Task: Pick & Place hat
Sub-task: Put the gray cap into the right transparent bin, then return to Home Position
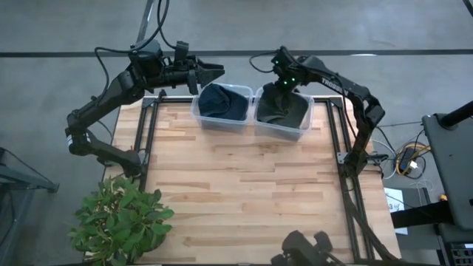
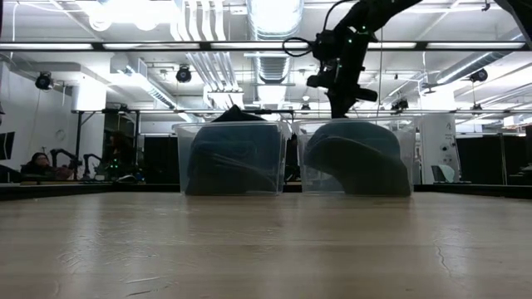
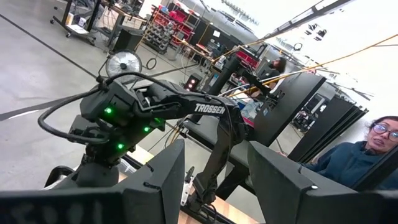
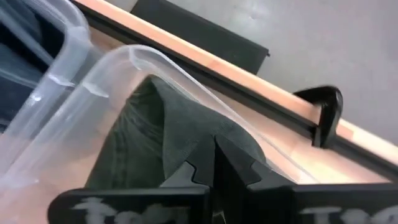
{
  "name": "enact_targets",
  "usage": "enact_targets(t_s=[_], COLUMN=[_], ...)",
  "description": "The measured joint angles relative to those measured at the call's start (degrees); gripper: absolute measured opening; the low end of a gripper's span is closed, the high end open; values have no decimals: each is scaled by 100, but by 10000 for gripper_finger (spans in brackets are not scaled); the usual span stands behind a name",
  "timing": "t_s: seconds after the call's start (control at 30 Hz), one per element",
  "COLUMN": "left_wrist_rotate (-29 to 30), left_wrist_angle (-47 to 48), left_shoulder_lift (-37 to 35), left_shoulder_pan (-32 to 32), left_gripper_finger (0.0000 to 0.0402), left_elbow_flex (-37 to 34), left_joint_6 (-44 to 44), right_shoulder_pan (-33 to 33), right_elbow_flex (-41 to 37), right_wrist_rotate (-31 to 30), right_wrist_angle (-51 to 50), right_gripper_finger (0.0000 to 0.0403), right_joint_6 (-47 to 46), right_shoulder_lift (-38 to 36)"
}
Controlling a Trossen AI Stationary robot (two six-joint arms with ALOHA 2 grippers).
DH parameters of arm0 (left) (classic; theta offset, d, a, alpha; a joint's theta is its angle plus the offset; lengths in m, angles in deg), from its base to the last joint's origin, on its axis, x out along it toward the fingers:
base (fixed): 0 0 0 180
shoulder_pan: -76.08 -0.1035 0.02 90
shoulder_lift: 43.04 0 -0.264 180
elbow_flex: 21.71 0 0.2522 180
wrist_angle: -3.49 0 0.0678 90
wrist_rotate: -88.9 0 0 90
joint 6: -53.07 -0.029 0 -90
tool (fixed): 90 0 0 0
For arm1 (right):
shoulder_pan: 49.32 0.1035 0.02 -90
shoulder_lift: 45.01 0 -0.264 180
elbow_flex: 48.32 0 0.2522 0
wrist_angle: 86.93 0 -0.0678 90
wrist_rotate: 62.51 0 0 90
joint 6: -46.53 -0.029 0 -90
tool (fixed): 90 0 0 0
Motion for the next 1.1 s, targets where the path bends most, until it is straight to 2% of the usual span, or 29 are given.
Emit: enact_targets(t_s=[0.37, 0.6, 0.93, 1.1], left_wrist_rotate=[0, 0, 20, 153], left_wrist_angle=[-3, -6, -8, 24], left_shoulder_lift=[0, 0, 0, 0], left_shoulder_pan=[-2, -2, -4, -4], left_gripper_finger=[167, 167, 167, 152], left_elbow_flex=[0, 0, 0, -2], left_joint_6=[8, 12, -210, -793], right_shoulder_pan=[65, 58, 186, 438], right_elbow_flex=[-289, -325, 84, 57], right_wrist_rotate=[28, 257, 128, 237], right_wrist_angle=[-285, -299, -263, 124], right_gripper_finger=[8, 8, 8, 8], right_joint_6=[-64, 53, 393, 560], right_shoulder_lift=[328, 534, -282, -943])
